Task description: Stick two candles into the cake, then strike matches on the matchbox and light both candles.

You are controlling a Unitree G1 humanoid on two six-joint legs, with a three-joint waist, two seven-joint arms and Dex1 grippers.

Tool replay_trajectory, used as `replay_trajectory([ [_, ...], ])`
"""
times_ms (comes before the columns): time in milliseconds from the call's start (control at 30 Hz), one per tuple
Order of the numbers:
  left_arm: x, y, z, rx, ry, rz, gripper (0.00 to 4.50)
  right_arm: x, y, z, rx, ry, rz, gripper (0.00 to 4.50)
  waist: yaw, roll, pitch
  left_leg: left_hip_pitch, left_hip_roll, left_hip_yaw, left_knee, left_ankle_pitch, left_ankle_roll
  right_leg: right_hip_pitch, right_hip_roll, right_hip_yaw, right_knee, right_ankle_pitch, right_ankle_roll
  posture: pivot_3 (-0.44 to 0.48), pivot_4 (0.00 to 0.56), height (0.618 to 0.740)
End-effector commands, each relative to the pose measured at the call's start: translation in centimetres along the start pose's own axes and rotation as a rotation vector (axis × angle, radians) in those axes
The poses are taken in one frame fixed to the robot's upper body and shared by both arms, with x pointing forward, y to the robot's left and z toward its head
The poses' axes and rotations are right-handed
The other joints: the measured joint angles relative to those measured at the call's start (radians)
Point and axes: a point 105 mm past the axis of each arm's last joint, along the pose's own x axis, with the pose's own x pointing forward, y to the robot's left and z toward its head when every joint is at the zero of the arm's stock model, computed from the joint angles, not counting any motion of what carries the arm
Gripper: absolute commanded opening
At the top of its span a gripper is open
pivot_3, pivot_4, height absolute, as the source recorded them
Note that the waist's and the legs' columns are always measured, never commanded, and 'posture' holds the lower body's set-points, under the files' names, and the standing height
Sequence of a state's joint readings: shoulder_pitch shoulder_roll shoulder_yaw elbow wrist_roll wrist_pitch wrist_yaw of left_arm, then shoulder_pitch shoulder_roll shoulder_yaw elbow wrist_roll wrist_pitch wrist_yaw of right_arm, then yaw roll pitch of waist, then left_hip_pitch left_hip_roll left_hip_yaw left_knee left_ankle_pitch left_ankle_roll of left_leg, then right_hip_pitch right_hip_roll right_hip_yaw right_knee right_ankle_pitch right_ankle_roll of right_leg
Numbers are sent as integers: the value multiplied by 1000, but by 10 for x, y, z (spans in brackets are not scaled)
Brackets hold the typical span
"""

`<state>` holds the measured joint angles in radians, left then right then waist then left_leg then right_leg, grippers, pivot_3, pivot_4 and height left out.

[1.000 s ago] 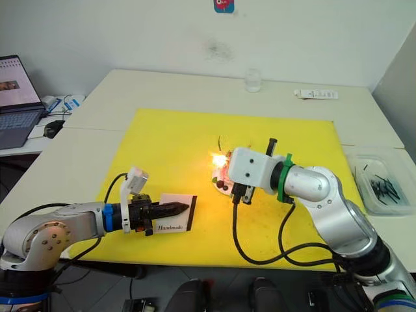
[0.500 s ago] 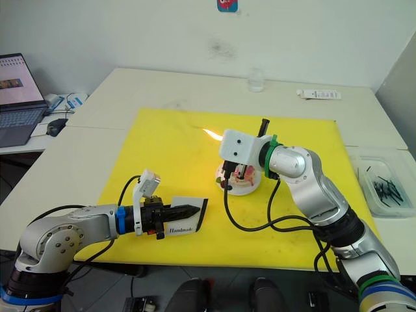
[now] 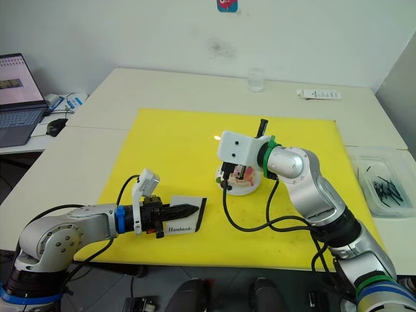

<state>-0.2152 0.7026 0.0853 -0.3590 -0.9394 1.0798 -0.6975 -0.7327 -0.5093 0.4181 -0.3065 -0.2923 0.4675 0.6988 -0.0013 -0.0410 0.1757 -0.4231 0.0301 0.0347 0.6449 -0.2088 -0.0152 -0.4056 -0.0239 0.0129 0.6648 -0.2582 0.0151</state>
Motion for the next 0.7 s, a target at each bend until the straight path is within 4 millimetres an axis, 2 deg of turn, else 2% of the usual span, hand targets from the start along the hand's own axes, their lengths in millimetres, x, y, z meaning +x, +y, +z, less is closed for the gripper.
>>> replay_trajectory([
  [33, -2, -4, 8, 39, -23, -14, 0, -6, -8, 6, -18, -15, -33, 27, 0, 0, 0, 0, 0, 0, 0, 0, 0, 0, 0, 0, 0, 0, 0, 0, 150, 738],
  [700, -4, 2, 14, 42, -27, -3, 0, -5, -11, -1, 13, 2, -60, 27, -1, 0, 0, 0, 1, 0, 0, 0, 0, 0, 0, 0, 0, 0, 0, 0, 150, 738],
])
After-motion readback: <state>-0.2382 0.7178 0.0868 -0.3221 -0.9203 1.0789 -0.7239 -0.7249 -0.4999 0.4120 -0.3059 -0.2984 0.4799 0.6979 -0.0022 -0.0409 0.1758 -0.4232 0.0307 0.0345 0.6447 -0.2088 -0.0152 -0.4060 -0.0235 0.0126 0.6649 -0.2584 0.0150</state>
